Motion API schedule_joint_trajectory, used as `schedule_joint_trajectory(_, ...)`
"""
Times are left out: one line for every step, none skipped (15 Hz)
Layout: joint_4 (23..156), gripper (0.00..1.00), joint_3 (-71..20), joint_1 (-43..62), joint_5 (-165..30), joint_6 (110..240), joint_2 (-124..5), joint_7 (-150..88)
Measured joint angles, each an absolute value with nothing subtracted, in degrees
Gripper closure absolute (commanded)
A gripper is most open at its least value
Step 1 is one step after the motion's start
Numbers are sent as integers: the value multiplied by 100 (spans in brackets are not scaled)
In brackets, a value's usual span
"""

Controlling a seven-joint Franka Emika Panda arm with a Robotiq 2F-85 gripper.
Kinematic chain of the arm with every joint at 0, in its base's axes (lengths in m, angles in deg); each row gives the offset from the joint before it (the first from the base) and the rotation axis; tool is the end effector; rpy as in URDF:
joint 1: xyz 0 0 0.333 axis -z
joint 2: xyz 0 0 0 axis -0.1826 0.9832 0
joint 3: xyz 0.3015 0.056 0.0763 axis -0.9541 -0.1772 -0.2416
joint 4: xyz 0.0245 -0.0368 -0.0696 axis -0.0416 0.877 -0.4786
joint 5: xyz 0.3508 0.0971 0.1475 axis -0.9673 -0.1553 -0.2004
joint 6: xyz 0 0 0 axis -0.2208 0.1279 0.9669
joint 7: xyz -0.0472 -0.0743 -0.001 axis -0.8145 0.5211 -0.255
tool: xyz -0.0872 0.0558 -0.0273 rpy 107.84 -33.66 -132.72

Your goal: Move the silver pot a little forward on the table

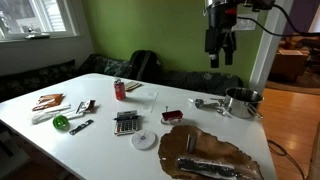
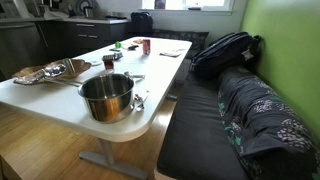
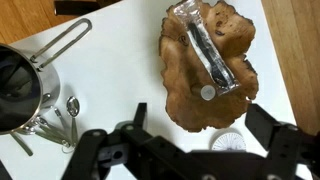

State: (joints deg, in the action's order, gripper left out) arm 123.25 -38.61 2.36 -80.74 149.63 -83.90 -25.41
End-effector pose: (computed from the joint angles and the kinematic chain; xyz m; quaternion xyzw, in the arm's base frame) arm 0.4602 0.1582 0.4292 -0.9937 -0.0219 0.0959 0.0537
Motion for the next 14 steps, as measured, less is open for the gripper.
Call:
schedule_joint_trajectory(12325, 0, -3861, 236, -8074, 14963, -8391, -2541)
schedule_joint_trajectory(12325, 0, -3861, 237, -8074, 14963, -8390, -2541)
schedule_joint_trajectory(12325, 0, -3861, 237, -8074, 14963, -8390, -2541)
schedule_joint_trajectory(12325, 0, -3861, 237, -8074, 14963, -8391, -2541)
schedule_joint_trajectory(12325, 0, -3861, 237, -8074, 14963, -8391, -2541)
schedule_joint_trajectory(12325, 0, -3861, 237, -8074, 14963, -8390, -2541)
schedule_joint_trajectory(12328, 0, -3861, 242, -7992, 15016, -8401, -2503)
schedule_joint_trajectory(12344, 0, -3860, 253, -7902, 15145, -8431, -2449)
schedule_joint_trajectory(12431, 0, -3855, 274, -7733, 15408, -8497, -2439)
schedule_joint_trajectory(12609, 0, -3847, 307, -7539, 15766, -8598, -2423)
schedule_joint_trajectory(12866, 0, -3839, 358, -7286, 16117, -8716, -2358)
schedule_joint_trajectory(13185, 0, -3836, 425, -7005, 16475, -8843, -2257)
schedule_joint_trajectory(13512, 0, -3831, 506, -6708, 16818, -8961, -2124)
schedule_joint_trajectory(13862, 0, -3829, 610, -6389, 17166, -9080, -1935)
